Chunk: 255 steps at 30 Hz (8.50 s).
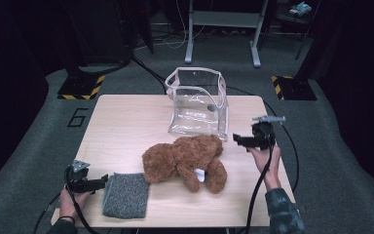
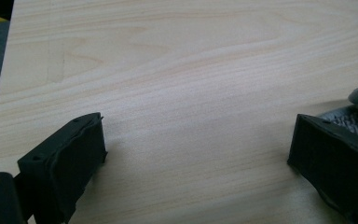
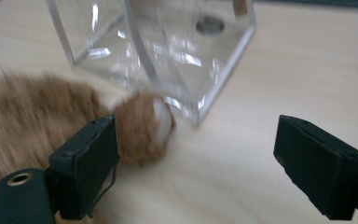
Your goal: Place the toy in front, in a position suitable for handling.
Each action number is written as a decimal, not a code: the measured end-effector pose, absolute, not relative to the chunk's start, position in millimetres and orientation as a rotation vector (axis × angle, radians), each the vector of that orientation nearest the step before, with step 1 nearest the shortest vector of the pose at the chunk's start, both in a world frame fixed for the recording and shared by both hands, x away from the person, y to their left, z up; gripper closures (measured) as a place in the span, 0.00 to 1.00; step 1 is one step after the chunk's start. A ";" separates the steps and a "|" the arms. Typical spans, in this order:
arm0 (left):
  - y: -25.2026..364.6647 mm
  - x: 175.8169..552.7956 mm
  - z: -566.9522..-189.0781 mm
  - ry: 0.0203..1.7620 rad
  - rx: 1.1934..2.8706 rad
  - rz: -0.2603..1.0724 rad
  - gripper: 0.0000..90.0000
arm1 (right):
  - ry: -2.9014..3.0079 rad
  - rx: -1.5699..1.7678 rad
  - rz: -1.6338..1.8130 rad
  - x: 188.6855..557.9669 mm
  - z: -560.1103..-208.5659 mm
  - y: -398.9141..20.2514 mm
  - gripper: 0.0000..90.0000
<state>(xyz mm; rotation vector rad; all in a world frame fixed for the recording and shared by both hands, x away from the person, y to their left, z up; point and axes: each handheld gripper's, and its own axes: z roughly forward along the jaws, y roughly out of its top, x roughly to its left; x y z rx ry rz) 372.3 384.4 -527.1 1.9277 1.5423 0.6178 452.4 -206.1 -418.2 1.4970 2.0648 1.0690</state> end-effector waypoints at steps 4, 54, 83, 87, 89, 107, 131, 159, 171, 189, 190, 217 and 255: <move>388.8 374.2 -507.5 1.541 1.900 0.550 0.03 | 2.105 1.521 1.010 430.2 -466.2 -217.5 0.09; 179.6 570.3 -376.5 1.148 1.939 0.479 0.23 | 2.044 1.484 0.884 402.3 -529.2 -241.9 0.04; 145.2 600.5 -394.6 1.180 1.998 0.479 0.96 | 2.051 1.465 0.896 401.3 -528.9 -242.1 0.09; 150.9 596.9 -395.2 1.194 1.985 0.511 0.96 | 2.041 1.469 0.897 401.3 -529.0 -241.8 0.09; 155.4 594.9 -396.4 1.200 1.967 0.506 0.96 | 2.046 1.461 0.894 401.3 -529.0 -242.6 0.09; 208.3 578.4 -394.3 1.273 1.924 0.562 0.96 | 2.037 1.476 0.895 400.7 -528.9 -241.9 0.09; 282.3 551.8 -402.7 1.398 1.793 0.630 0.96 | 2.034 1.472 0.888 400.6 -529.0 -242.2 0.10; 358.8 518.9 -405.0 1.548 1.688 0.747 0.96 | 2.024 1.486 0.885 400.1 -528.9 -241.7 0.10; 382.4 504.9 -404.8 1.605 1.655 0.779 0.96 | 2.024 1.486 0.885 400.1 -528.9 -241.7 0.10; 358.8 472.9 -400.8 1.559 1.663 0.677 0.44 | 2.018 1.493 0.885 400.4 -528.9 -242.0 0.10; 353.3 472.0 -401.1 1.545 1.668 0.669 0.42 | 2.017 1.494 0.885 400.4 -528.9 -242.0 0.10; 246.4 481.1 -407.4 1.435 1.743 0.608 0.46 | 2.013 1.497 0.882 400.4 -528.8 -242.1 0.10; 280.6 537.9 -410.8 1.537 1.752 0.748 0.82 | 2.014 1.494 0.882 400.6 -528.8 -242.1 0.10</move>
